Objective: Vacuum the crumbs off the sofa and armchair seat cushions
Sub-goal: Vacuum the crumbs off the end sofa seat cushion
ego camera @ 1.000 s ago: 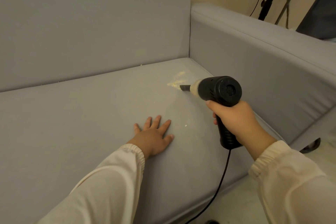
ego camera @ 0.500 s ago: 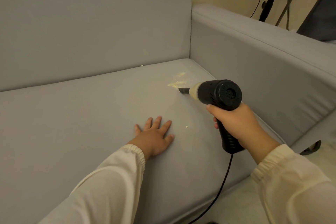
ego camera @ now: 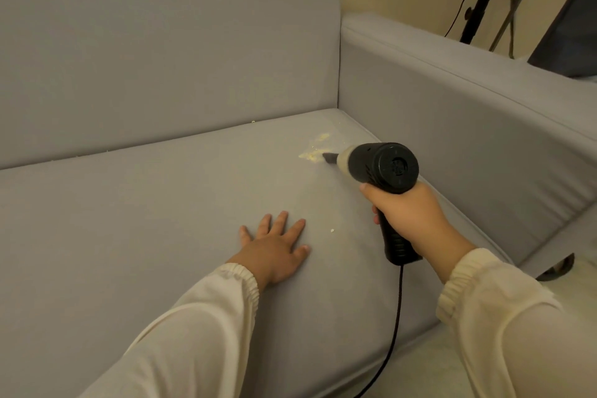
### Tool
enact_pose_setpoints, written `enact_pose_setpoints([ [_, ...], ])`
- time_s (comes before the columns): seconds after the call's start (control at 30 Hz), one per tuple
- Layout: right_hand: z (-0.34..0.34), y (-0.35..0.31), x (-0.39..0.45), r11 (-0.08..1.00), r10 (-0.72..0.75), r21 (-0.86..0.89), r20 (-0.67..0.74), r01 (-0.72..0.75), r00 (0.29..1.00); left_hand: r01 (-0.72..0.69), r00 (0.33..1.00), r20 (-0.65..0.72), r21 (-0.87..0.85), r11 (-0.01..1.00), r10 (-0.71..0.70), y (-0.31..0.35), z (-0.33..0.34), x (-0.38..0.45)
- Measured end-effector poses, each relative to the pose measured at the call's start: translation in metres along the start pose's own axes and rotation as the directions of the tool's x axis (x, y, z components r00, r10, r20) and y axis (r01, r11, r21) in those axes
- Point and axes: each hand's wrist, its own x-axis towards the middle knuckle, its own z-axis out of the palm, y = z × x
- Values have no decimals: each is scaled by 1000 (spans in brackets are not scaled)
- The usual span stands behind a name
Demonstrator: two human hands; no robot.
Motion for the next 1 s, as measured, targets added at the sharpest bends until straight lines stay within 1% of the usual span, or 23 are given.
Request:
enact_pose_setpoints([
  [0.1,-1,-2,-4,1000,2,-9,55,-2,998,-1,1000,12,2,1000,1,0,-2,-1],
  [0.2,-2,2,-5,999,-5,-46,70,8,998,3,1000,14,2,1000,-3,1,-2,-1],
  [0.3,-2,5,1,999,-5,-53,22,6,1000,3,1000,9,1,1000,-3,1,-1,-1],
  [0.4,3,5,9,1000,4,-13,-37,-4,999,3,1000,4,4,1000,-3,1,1,-1],
  [0.5,11,6,15,1000,-1,22,-60,2,998,4,1000,4,8,1000,-4,1,1,1],
  [0.63,20,5,17,1000,-30,-10,-27,30,999,7,1000,8,7,1000,-7,1,1,2],
  [0.83,11,0,16,1000,-13,-22,4,13,1000,3,1000,16,6,1000,-3,0,-1,1],
  [1.0,-10,-2,9,998,33,46,37,-35,999,-2,1000,13,2,1000,2,-1,-1,1],
])
